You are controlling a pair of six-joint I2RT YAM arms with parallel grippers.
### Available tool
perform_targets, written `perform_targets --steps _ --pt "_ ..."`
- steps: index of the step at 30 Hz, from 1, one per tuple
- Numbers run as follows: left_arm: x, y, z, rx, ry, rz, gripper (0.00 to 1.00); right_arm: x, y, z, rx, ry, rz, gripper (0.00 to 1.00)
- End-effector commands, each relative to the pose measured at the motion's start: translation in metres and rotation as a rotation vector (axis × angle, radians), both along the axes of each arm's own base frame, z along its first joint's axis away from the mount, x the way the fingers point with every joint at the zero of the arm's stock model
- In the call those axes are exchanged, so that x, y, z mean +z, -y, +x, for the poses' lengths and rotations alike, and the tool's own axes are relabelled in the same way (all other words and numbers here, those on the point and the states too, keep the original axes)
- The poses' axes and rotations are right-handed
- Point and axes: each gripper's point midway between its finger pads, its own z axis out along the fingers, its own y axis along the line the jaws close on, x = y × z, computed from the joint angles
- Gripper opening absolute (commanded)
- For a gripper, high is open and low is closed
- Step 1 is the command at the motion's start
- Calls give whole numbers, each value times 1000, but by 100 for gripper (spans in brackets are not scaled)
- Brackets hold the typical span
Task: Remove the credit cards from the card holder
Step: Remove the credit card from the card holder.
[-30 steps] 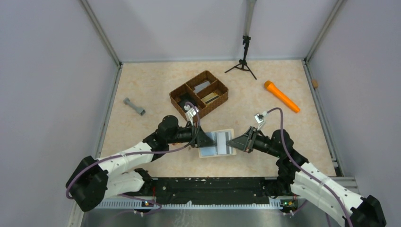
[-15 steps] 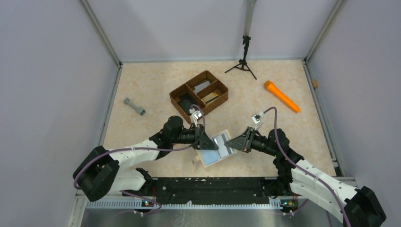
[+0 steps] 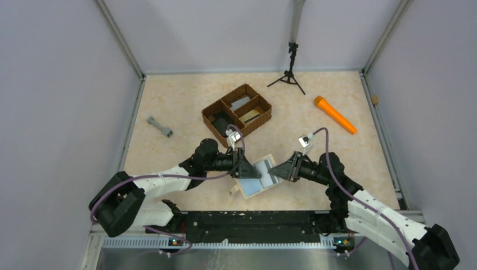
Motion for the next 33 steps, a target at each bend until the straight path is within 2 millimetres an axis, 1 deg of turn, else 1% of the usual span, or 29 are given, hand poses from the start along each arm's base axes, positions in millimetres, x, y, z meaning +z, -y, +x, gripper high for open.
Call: perform_targets --steps 1,3,5,7,11,14,19,23,27,31,33 --pt "40 10 10 8 113 -136 30 15 0 -7 51 90 -39 0" --pt "42 11 9 0 106 -151 33 16 1 -8 55 104 -46 0" --pt "44 12 9 -2 105 -169 33 17 1 -9 62 123 -39 0" --pt "49 13 9 -9 105 -200 33 19 0 -9 64 142 -24 0" --pt "56 14 7 -24 92 -241 32 16 2 -8 57 163 -27 0" --pt "58 12 8 -18 83 -255 31 12 2 -9 58 173 -28 0" --pt "62 9 12 3 91 -265 31 13 2 -11 63 188 1 0" --pt "62 10 14 4 95 -260 25 14 1 -13 66 172 31 0" --pt "62 12 17 4 97 -255 17 19 -2 -16 80 154 77 1" --pt "64 13 20 12 100 -262 12 16 -3 -17 87 146 75 0" --pt "64 13 21 16 98 -265 11 14 -2 -16 87 147 64 3"
